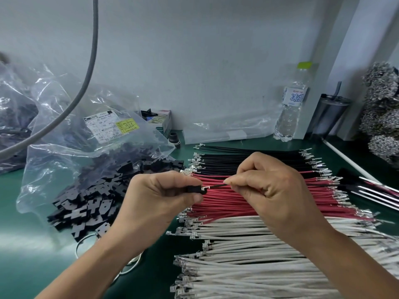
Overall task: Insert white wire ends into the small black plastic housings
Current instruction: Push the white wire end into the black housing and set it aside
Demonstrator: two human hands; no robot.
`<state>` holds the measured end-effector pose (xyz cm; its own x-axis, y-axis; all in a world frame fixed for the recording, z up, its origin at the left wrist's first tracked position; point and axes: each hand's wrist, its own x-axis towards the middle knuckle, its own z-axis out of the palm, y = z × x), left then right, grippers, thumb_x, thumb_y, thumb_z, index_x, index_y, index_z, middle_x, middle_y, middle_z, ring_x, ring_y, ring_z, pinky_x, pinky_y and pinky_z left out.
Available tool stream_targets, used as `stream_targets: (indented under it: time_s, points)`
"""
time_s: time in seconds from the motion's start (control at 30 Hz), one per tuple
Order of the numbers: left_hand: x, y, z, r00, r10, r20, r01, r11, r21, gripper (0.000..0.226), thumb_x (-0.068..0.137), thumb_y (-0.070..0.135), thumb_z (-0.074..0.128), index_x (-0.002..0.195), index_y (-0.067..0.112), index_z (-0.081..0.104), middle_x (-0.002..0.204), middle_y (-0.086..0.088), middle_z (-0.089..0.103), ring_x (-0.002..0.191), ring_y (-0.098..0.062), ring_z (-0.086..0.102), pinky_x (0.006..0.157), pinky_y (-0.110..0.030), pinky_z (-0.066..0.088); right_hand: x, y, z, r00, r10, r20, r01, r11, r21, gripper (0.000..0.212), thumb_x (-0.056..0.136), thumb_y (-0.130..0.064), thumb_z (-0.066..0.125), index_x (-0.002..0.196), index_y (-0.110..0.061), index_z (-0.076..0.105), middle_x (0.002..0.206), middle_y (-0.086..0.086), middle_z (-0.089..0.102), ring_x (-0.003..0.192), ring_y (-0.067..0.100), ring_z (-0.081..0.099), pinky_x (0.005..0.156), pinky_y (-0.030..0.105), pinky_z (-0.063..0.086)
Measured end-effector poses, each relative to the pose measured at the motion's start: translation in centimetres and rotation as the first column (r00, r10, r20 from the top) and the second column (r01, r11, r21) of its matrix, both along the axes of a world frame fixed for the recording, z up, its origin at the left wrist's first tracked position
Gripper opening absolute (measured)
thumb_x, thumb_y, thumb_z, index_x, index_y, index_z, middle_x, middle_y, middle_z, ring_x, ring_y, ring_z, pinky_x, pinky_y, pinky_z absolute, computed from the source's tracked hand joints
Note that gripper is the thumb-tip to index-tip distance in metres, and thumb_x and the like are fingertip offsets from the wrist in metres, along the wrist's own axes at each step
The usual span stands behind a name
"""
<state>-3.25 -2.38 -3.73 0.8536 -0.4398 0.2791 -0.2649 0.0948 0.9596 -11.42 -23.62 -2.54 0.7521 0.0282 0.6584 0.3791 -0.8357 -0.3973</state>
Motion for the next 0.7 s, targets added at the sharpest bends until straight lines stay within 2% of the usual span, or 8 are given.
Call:
stream_targets:
  time_s: [0.07,0.13,0.23,0.3,0.4,0.47,0.6,0.7]
  points:
    - [0.0,0.1,-0.1,1.000,-0.003,0.008,0.002,1.000,0.011,0.025,0.066,0.007,0.086,0.089,0.017,0.084,0.087,-0.011,0.080,0.082,-0.028,0.078,0.076,-0.025,0.061,0.2,-0.2,-0.2,0.997,0.023,-0.069,-0.017,0.997,0.079,0.016,0.085,-0.011,0.078,0.094,-0.023,0.082,0.083,-0.012,0.062,0.083,0.012,0.064,0.071,0.016,0.048]
    - [0.0,0.3,-0.1,0.998,-0.034,-0.054,0.033,0.999,-0.022,0.027,0.066,0.009,0.086,0.092,0.015,0.083,0.088,-0.015,0.080,0.083,-0.031,0.078,0.075,-0.026,0.062,0.4,-0.2,-0.4,0.988,0.061,-0.142,-0.036,0.984,0.174,0.020,0.083,-0.007,0.080,0.092,-0.024,0.082,0.084,-0.011,0.064,0.085,0.012,0.066,0.073,0.015,0.047]
    - [0.1,0.3,-0.2,0.997,-0.051,-0.054,0.050,0.999,-0.007,0.028,0.067,0.009,0.086,0.094,0.015,0.083,0.088,-0.015,0.080,0.083,-0.032,0.078,0.075,-0.027,0.062,0.4,-0.1,-0.6,0.986,0.064,-0.151,-0.035,0.981,0.190,0.021,0.082,-0.005,0.080,0.092,-0.024,0.082,0.084,-0.012,0.063,0.085,0.012,0.066,0.073,0.012,0.046]
    - [0.1,0.2,-0.2,1.000,-0.015,0.023,0.014,0.999,0.041,0.026,0.068,0.008,0.085,0.093,0.018,0.083,0.087,-0.011,0.080,0.081,-0.027,0.078,0.076,-0.027,0.063,0.3,0.1,-0.5,0.993,0.042,-0.115,-0.029,0.993,0.118,0.019,0.084,-0.006,0.079,0.094,-0.022,0.082,0.084,-0.013,0.061,0.083,0.011,0.064,0.071,0.013,0.046]
    - [0.1,0.1,-0.5,0.981,0.059,0.184,-0.087,0.985,0.149,0.029,0.071,0.006,0.086,0.090,0.027,0.084,0.086,-0.001,0.080,0.078,-0.019,0.076,0.074,-0.022,0.061,0.1,0.6,-0.3,1.000,-0.012,0.001,0.012,0.979,-0.204,0.019,0.084,0.001,0.078,0.094,-0.015,0.080,0.082,-0.007,0.059,0.077,0.013,0.057,0.062,0.031,0.051]
    - [-0.1,0.0,-0.6,0.978,0.054,0.204,-0.087,0.983,0.159,0.029,0.071,0.006,0.086,0.089,0.029,0.084,0.086,0.000,0.079,0.077,-0.020,0.076,0.072,-0.022,0.060,0.2,1.0,-0.4,0.998,-0.019,0.056,0.035,0.953,-0.301,0.019,0.084,0.004,0.077,0.094,-0.012,0.079,0.082,-0.003,0.060,0.074,0.017,0.056,0.057,0.036,0.050]
    - [-0.3,0.0,-0.3,0.994,0.019,0.108,-0.028,0.997,0.078,0.026,0.067,0.013,0.085,0.091,0.023,0.084,0.084,-0.005,0.080,0.078,-0.024,0.078,0.074,-0.025,0.062,0.1,1.1,-0.4,0.999,0.016,0.044,-0.009,0.989,-0.147,0.008,0.090,-0.011,0.074,0.096,-0.012,0.079,0.084,-0.005,0.060,0.079,0.012,0.058,0.065,0.031,0.052]
    - [-0.2,0.0,-0.2,0.993,0.039,0.114,-0.047,0.997,0.068,0.026,0.067,0.014,0.085,0.092,0.022,0.083,0.084,-0.004,0.081,0.079,-0.024,0.078,0.075,-0.025,0.062,0.1,1.0,-0.3,0.999,0.025,-0.020,-0.026,0.998,-0.049,0.007,0.089,-0.019,0.075,0.095,-0.017,0.079,0.087,-0.011,0.060,0.082,0.007,0.059,0.070,0.023,0.050]
